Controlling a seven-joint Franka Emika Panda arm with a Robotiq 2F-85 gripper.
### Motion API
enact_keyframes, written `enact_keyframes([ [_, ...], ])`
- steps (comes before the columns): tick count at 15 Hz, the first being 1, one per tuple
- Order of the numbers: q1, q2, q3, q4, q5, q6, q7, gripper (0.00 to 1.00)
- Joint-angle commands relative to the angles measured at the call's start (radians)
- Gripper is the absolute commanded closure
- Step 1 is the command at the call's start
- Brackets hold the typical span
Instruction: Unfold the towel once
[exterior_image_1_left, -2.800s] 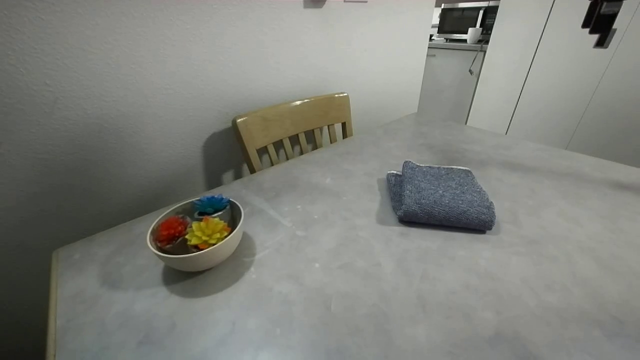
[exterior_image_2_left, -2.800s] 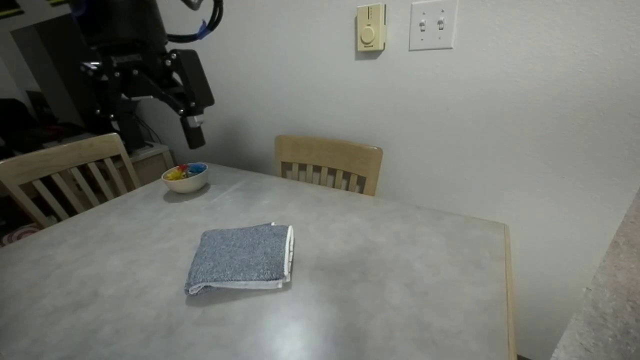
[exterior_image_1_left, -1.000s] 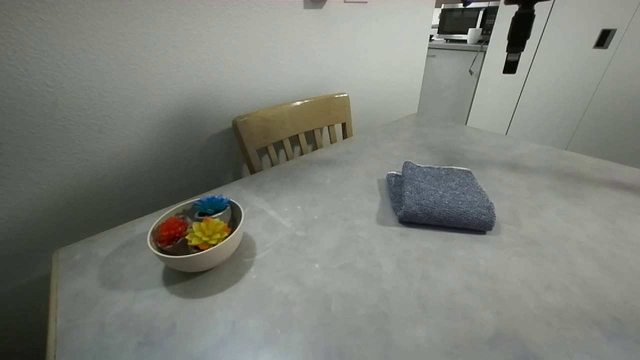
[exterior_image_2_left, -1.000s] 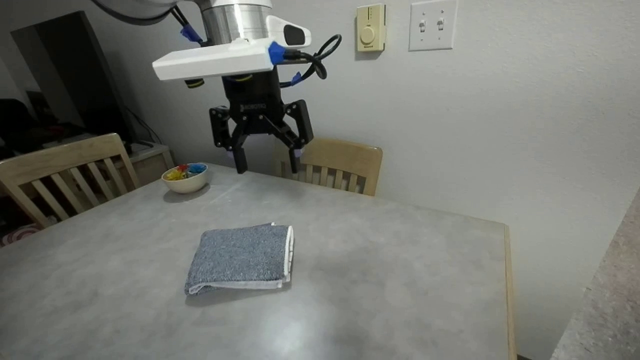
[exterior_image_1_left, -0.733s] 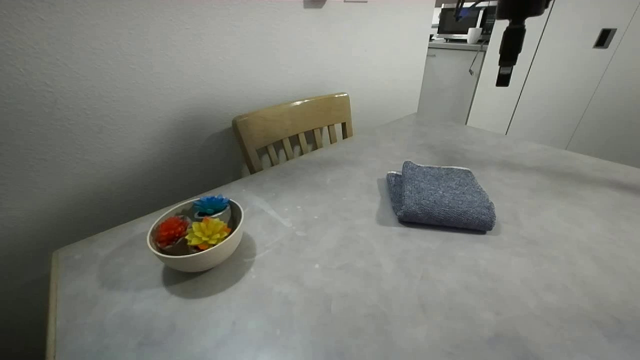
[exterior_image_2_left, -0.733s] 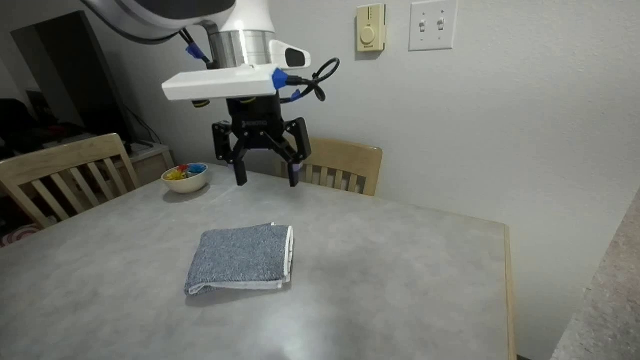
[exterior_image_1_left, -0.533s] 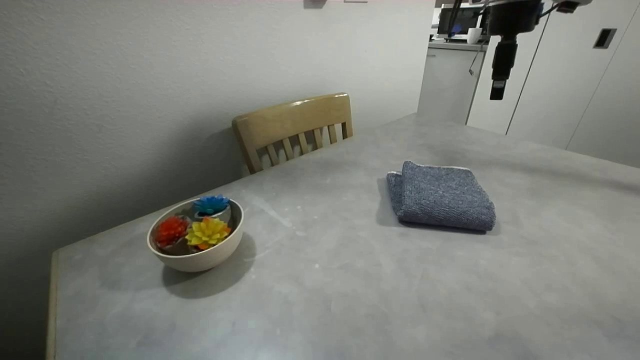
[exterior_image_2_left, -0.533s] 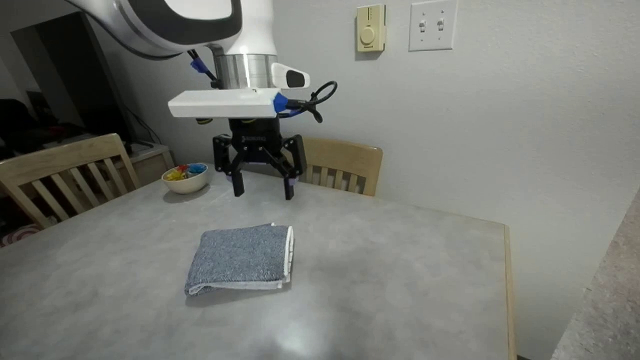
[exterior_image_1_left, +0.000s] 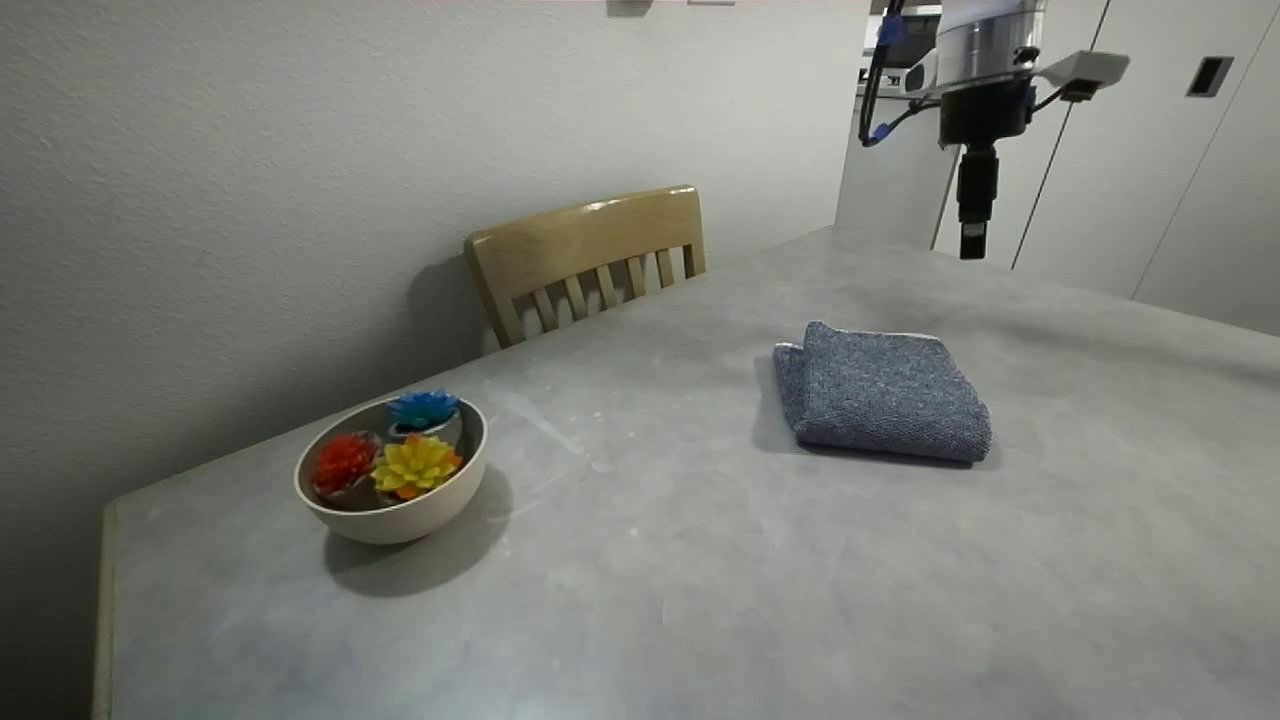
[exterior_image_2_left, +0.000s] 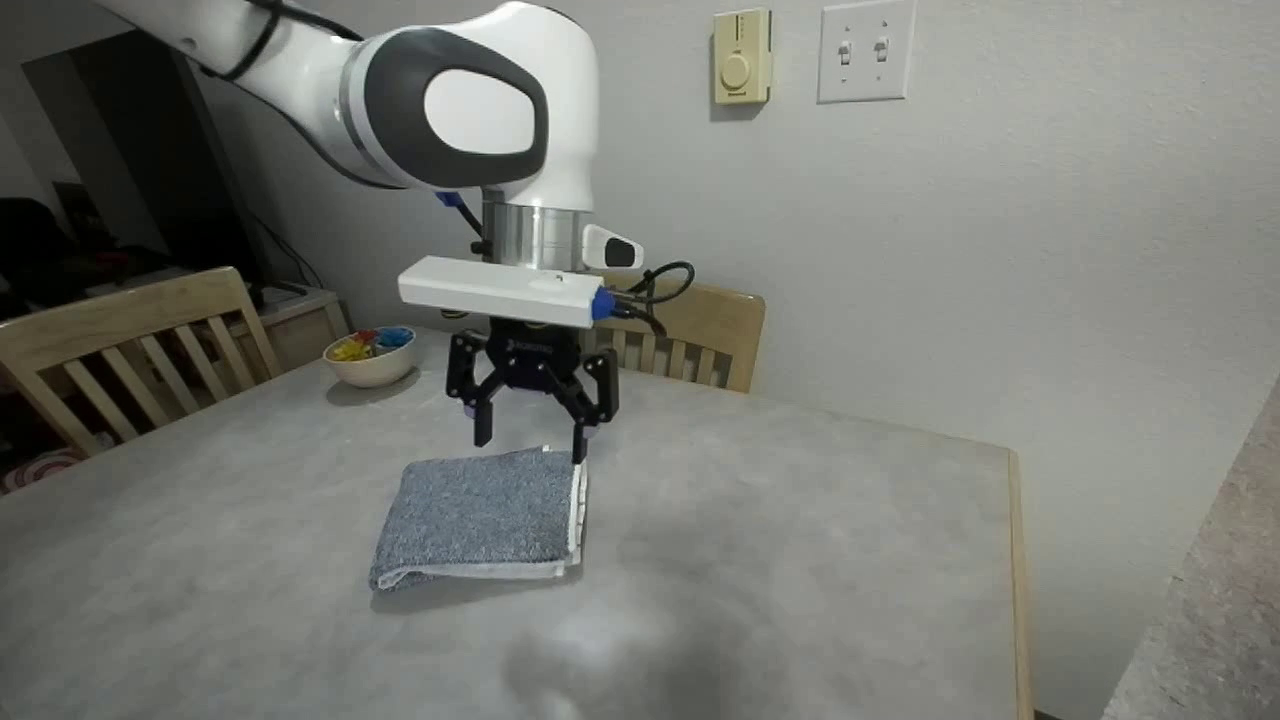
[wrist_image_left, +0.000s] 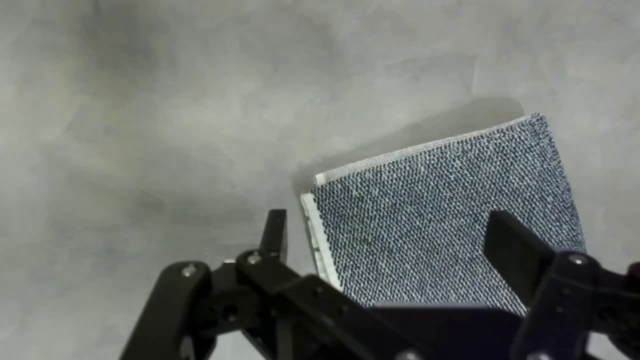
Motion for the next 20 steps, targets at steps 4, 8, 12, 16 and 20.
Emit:
enact_keyframes([
  [4, -0.023, 0.035, 0.026, 0.040, -0.026, -0.045, 0.003, 0.00],
  [8, -0.035, 0.054, 0.051, 0.047, 0.012, 0.021, -0.024, 0.00],
  [12, -0.056, 0.110, 0.074, 0.087, 0.048, 0.029, -0.046, 0.00],
  [16, -0.088, 0.167, 0.099, 0.146, 0.090, -0.017, -0.087, 0.00],
  [20, -0.119, 0.234, 0.123, 0.211, 0.124, -0.060, -0.158, 0.00],
])
